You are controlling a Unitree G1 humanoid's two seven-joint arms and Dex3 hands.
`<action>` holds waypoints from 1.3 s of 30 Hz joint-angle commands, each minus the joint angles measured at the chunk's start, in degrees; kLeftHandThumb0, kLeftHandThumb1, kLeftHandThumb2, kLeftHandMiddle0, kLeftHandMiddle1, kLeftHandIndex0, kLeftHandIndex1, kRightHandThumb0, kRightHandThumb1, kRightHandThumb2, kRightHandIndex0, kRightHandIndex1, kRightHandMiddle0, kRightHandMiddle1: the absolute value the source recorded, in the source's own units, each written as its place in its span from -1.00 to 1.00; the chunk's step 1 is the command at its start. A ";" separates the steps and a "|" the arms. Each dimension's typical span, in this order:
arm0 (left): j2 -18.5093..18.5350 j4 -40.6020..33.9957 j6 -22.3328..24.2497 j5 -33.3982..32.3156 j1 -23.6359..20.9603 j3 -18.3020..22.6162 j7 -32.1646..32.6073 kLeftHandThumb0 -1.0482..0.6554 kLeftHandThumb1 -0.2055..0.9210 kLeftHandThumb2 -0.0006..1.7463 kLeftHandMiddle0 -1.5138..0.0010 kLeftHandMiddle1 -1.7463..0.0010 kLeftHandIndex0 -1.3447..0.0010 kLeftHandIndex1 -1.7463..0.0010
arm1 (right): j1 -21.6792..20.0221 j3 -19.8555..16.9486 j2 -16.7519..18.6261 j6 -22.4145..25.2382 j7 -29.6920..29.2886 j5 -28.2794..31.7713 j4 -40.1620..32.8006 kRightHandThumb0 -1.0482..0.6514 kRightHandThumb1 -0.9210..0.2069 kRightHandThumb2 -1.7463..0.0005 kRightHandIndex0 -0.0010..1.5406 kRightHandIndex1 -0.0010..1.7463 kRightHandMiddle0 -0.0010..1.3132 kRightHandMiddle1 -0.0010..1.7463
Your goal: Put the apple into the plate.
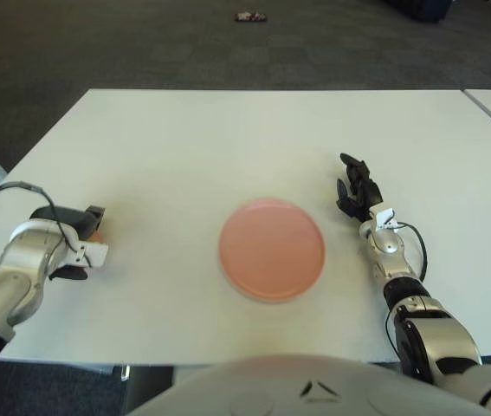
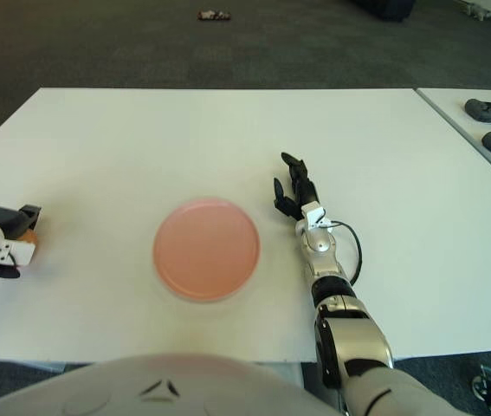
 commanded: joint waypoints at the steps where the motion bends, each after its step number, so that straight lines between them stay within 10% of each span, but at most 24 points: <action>1: -2.13 2.40 0.27 1.78 -0.84 -1.40 1.66 0.11 0.06 0.33 0.20 -0.86 0.28 -0.80 | 2.35 0.82 0.36 2.85 -0.59 -1.07 -1.11 -0.76 -1.00 0.11 -0.77 -0.99 -1.00 -0.41; 3: 1.08 4.03 -2.95 0.35 -3.20 -1.90 -2.71 0.18 0.61 -0.13 0.49 -0.80 0.53 -0.91 | 2.62 1.05 0.44 3.42 -0.86 -1.17 -1.98 -0.77 -1.00 0.11 -0.76 -0.99 -1.00 -0.40; 8: -3.03 16.61 -3.69 1.06 -4.58 -2.42 11.08 0.22 -0.22 0.54 0.05 -0.82 0.23 -0.95 | 3.42 1.52 0.69 5.04 -1.53 -1.45 -4.25 -0.77 -1.00 0.10 -0.76 -0.99 -1.00 -0.39; 11: -1.80 19.87 -6.20 1.63 -5.49 -3.76 14.40 0.23 -0.40 0.71 -0.01 -0.89 0.17 -0.98 | 3.64 1.51 0.56 5.68 -1.38 -1.46 -4.66 -0.77 -1.00 0.10 -0.75 -0.98 -1.00 -0.37; 15: 0.49 18.37 -8.40 1.42 -6.96 -4.91 10.71 0.23 -0.36 0.65 0.05 -0.86 0.11 -0.95 | 3.82 1.47 0.53 6.15 -1.06 -1.26 -5.12 -0.77 -1.00 0.10 -0.75 -0.98 -1.00 -0.37; 18: 2.03 10.38 -6.67 1.66 -5.03 -4.97 2.01 0.23 0.33 0.12 0.45 -0.86 0.41 -0.96 | 3.89 1.48 0.51 6.15 -1.16 -1.34 -5.29 -0.77 -1.00 0.10 -0.75 -0.99 -1.00 -0.38; 25: -0.81 13.40 -2.10 2.19 -3.00 -2.67 10.48 0.23 -0.45 0.76 0.00 -0.99 0.10 -0.92 | 3.84 1.48 0.54 6.25 -1.22 -1.35 -5.25 -0.78 -1.00 0.09 -0.74 -0.99 -1.00 -0.37; 39: 1.16 19.99 -12.21 1.33 -6.53 -4.10 20.99 0.23 -0.57 0.82 -0.15 -0.83 0.11 -1.00 | 3.82 1.34 0.47 5.64 -1.09 -1.20 -4.76 -0.78 -1.00 0.08 -0.75 -0.99 -1.00 -0.38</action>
